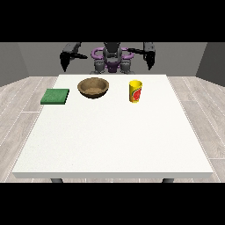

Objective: Pick the cup and pour the ball into the bowl, then pick the bowl and place it on the pad

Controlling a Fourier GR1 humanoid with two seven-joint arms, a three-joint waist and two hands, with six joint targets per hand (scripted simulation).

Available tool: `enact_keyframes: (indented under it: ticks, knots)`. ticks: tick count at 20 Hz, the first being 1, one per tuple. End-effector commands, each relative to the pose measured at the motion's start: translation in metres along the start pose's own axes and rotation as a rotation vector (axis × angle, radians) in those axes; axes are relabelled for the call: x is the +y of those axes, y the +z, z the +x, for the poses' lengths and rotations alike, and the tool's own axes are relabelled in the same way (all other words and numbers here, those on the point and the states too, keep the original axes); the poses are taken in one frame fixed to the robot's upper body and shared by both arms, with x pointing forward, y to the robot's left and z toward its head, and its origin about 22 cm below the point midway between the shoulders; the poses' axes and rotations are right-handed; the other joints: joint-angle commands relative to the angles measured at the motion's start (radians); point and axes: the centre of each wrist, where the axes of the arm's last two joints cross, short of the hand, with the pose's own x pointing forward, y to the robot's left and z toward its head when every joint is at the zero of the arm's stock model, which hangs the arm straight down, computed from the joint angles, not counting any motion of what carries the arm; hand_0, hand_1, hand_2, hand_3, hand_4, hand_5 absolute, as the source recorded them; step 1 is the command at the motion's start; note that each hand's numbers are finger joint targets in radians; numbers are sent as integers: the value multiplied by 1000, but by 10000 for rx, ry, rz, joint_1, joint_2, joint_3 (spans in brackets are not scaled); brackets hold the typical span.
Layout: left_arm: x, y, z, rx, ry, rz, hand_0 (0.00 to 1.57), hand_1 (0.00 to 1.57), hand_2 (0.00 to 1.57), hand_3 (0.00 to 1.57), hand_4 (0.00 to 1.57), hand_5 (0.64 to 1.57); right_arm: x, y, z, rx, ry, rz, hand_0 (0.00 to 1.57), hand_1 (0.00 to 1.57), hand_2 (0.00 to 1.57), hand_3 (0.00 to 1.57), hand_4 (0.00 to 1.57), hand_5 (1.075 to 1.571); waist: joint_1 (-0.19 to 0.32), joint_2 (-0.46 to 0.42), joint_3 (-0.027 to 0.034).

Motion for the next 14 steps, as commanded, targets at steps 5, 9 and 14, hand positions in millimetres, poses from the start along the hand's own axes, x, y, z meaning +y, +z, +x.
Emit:
enact_keyframes:
  ticks: [5,9,14]
  knots:
    - [24,-32,-28,-696,-560,474,0,0,0,0,0,1250,-24,-24,0,-833,277,139,0,0,0,0,0,1561,-431,1013,-3]
    - [0,-29,-50,-334,-727,435,0,0,0,0,0,1244,-36,-25,-13,-394,101,210,0,0,0,0,0,1562,-400,618,0]
    - [0,-28,-70,-373,-923,678,0,0,0,0,0,1232,-54,-28,-17,-269,-28,-224,0,0,0,0,0,1564,-413,714,-1]
